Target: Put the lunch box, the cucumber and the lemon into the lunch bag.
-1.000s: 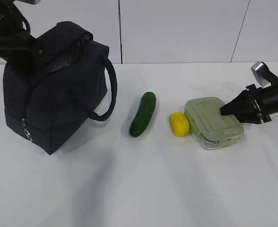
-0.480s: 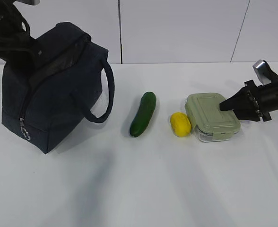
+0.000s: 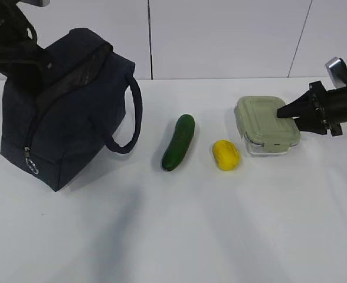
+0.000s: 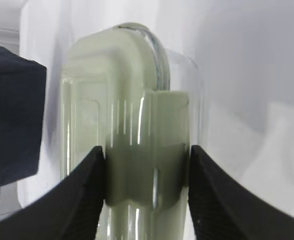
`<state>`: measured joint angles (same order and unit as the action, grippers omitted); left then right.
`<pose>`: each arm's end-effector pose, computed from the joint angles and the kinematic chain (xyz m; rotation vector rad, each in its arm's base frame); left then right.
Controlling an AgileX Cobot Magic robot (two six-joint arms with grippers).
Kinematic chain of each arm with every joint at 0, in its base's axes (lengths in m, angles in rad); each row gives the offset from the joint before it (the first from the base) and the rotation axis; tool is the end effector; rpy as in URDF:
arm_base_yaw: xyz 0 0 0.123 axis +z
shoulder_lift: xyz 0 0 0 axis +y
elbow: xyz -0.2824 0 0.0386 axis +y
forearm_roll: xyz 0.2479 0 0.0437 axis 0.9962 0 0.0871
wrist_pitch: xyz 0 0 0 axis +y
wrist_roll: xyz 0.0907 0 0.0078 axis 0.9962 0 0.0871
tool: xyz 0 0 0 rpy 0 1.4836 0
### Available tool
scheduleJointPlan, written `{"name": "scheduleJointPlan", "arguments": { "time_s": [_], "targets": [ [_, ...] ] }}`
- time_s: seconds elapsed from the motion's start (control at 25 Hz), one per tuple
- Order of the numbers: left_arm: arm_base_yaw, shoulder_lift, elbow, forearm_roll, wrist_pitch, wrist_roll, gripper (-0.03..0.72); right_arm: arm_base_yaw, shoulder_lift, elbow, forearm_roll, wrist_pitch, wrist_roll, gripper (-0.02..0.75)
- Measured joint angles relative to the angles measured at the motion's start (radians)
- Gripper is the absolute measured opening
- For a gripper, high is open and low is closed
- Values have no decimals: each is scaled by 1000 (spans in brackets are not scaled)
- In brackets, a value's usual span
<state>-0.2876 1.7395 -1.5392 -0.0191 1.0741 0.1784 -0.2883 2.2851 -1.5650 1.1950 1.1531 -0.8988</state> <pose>0.3554 -0.1067 0.3040 0.6292 2.6864 -0.0548 0.4448 -0.0511 0.1340 0.0617 2.4303 1.2676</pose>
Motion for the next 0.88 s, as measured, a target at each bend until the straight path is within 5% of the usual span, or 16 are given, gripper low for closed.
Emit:
{"name": "scheduleJointPlan", "arguments": {
  "time_s": [0.36, 0.88],
  "targets": [
    [0, 0, 0, 3, 0, 0, 24, 19, -84, 0, 69, -2, 25, 376],
    [-1, 0, 0, 5, 0, 0, 24, 220, -161, -119, 109, 16, 126, 365]
  ]
}}
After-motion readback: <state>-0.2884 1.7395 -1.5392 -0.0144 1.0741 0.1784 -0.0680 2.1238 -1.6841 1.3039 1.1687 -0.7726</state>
